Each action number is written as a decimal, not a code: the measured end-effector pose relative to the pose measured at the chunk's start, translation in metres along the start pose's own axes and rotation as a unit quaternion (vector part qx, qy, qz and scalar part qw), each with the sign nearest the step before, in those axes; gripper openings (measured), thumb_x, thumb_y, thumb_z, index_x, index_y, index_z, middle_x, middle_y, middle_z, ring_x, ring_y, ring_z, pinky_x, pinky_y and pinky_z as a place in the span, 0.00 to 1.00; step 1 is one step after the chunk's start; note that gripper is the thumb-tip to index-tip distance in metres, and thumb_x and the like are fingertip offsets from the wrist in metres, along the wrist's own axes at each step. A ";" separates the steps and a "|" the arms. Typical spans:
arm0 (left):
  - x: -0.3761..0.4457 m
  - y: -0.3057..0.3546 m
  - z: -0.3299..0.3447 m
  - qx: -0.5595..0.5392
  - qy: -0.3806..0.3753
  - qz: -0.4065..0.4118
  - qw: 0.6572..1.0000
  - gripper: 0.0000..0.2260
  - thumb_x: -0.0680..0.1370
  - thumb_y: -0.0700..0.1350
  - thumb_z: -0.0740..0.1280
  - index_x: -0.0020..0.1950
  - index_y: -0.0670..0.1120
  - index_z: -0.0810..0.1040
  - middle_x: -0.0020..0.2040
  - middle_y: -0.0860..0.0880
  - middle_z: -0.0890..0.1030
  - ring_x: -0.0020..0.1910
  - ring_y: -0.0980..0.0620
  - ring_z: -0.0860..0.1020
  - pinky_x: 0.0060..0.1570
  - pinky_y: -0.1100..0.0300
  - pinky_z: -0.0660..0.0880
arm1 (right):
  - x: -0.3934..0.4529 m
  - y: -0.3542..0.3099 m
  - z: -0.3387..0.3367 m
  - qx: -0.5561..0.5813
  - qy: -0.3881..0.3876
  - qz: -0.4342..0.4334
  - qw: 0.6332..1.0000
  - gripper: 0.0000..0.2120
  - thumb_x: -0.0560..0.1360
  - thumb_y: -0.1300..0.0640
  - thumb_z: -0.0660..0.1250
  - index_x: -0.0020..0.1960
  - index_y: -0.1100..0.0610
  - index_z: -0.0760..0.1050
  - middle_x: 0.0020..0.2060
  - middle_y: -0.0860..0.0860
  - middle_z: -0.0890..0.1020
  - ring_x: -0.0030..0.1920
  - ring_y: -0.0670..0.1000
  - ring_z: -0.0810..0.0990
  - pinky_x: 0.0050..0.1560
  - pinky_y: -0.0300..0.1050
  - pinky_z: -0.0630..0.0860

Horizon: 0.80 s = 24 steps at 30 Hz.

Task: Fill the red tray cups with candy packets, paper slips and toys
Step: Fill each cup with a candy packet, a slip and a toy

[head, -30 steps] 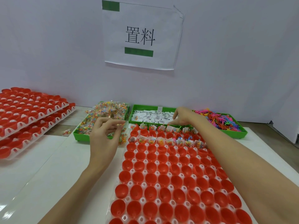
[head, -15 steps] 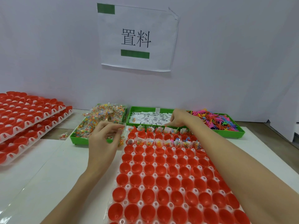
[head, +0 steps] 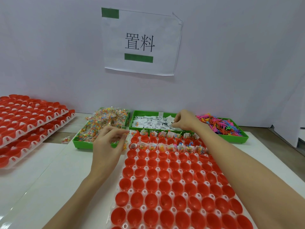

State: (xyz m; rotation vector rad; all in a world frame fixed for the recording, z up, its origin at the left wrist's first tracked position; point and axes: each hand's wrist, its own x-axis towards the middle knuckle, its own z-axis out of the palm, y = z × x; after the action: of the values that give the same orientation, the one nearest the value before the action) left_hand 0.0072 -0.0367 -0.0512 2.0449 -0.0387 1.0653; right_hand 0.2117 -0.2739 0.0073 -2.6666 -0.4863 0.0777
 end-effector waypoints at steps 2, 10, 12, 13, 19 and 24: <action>0.000 0.001 0.000 0.001 -0.001 -0.001 1.000 0.07 0.77 0.35 0.73 0.52 0.44 0.87 0.49 0.51 0.80 0.46 0.56 0.81 0.49 0.69 0.77 | -0.002 0.002 0.002 0.014 -0.005 -0.019 1.000 0.07 0.75 0.56 0.76 0.43 0.59 0.84 0.35 0.45 0.80 0.38 0.47 0.79 0.37 0.40 0.72; -0.001 0.005 -0.001 -0.013 -0.006 -0.009 1.000 0.07 0.77 0.34 0.73 0.52 0.43 0.87 0.49 0.51 0.80 0.47 0.57 0.81 0.50 0.69 0.77 | -0.009 0.009 -0.001 0.056 0.011 -0.047 0.997 0.07 0.74 0.50 0.77 0.41 0.52 0.83 0.38 0.48 0.84 0.39 0.47 0.81 0.35 0.37 0.72; -0.001 0.006 -0.001 -0.015 -0.009 -0.008 1.000 0.07 0.77 0.34 0.73 0.52 0.44 0.87 0.49 0.51 0.81 0.47 0.56 0.81 0.50 0.69 0.77 | -0.010 0.011 -0.002 0.067 0.022 -0.042 0.997 0.05 0.76 0.52 0.76 0.45 0.53 0.84 0.42 0.50 0.85 0.44 0.50 0.83 0.37 0.37 0.73; -0.001 0.006 -0.001 -0.016 -0.010 -0.007 1.000 0.07 0.77 0.34 0.73 0.52 0.44 0.87 0.49 0.52 0.81 0.47 0.56 0.81 0.50 0.69 0.77 | -0.011 0.013 -0.002 0.074 0.030 -0.041 0.996 0.05 0.76 0.53 0.75 0.48 0.54 0.85 0.45 0.51 0.86 0.47 0.50 0.83 0.39 0.37 0.73; -0.001 0.008 -0.002 -0.025 -0.010 -0.013 1.000 0.08 0.77 0.35 0.73 0.52 0.45 0.87 0.49 0.53 0.81 0.46 0.57 0.82 0.49 0.70 0.77 | -0.018 0.018 0.003 0.155 0.093 -0.024 0.983 0.08 0.77 0.52 0.74 0.51 0.56 0.86 0.46 0.50 0.85 0.47 0.47 0.81 0.45 0.40 0.74; -0.002 0.010 0.000 -0.052 -0.003 -0.038 0.998 0.07 0.76 0.38 0.75 0.52 0.49 0.86 0.49 0.54 0.83 0.45 0.58 0.83 0.49 0.69 0.79 | -0.025 0.023 0.002 0.183 0.135 -0.025 0.973 0.05 0.79 0.59 0.71 0.52 0.60 0.84 0.36 0.50 0.85 0.32 0.41 0.83 0.32 0.33 0.75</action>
State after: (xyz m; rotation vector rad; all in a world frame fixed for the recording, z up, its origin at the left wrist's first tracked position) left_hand 0.0022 -0.0437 -0.0464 1.9415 -0.0192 0.9912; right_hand 0.1955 -0.3013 -0.0053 -2.2571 -0.4059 -0.1903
